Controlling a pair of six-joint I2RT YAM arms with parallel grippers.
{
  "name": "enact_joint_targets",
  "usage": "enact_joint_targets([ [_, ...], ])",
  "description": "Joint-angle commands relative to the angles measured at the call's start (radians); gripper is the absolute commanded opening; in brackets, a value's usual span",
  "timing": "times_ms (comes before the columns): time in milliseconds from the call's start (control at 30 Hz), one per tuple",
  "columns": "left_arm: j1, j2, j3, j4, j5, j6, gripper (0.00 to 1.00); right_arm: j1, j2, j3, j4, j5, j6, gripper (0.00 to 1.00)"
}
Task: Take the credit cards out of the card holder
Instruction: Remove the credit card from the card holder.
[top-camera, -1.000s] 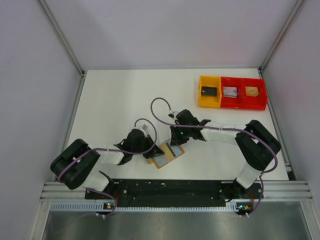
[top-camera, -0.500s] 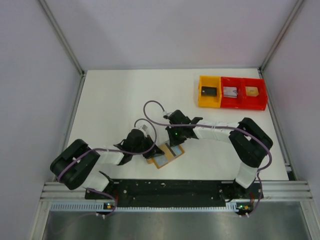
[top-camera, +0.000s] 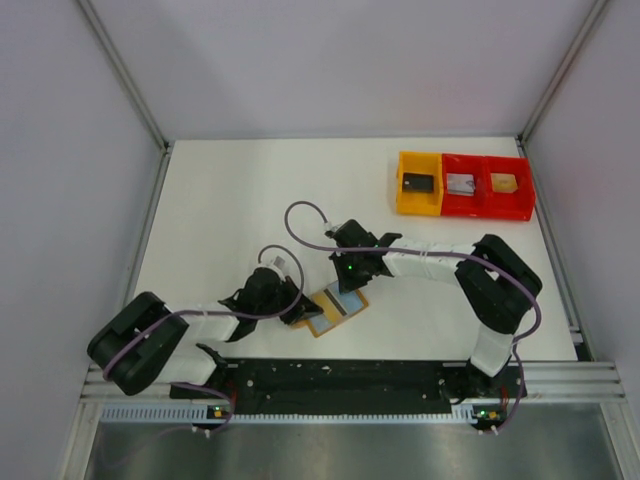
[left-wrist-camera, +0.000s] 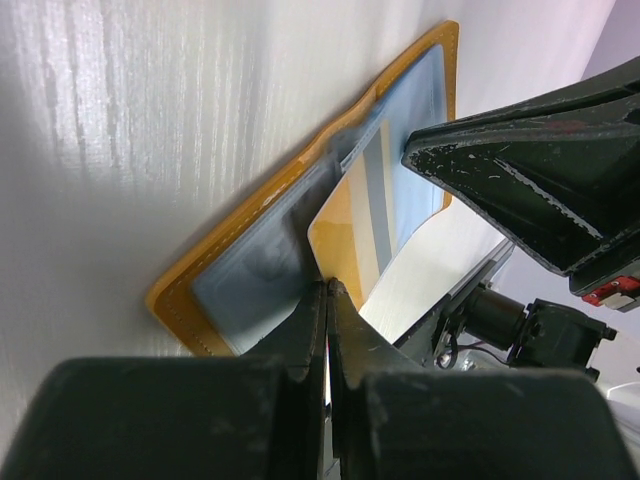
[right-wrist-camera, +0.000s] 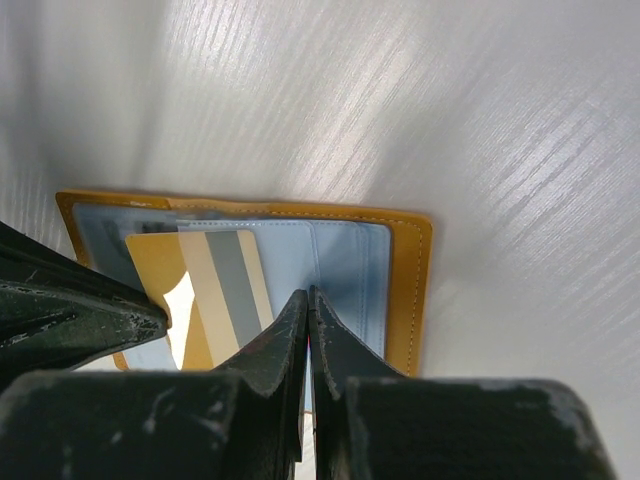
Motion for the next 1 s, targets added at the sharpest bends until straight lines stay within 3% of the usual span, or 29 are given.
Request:
enact_joint_targets([
  [0,0.000,-0.044,-0.033,-0.029,-0.026,0.000,0.00,0.001,0.085,-0.034,-0.108,0.149,-0.027,0.00],
  [633,0.002,-0.435,-0.138,-0.270,-0.126,0.026,0.00,-0.019,-0.059,-0.014,-0.059,0.112,-0.056,0.01],
  [767,0.002,-0.493,-0.150,-0.287,-0.134,0.037,0.00,-0.022,-0.119,-0.029,-0.017,0.060,-0.058,0.09],
  [967,0.002,-0.589,-0.159,-0.278,-0.144,0.054,0.00,-0.025,-0.234,-0.088,0.084,-0.024,-0.055,0.38],
])
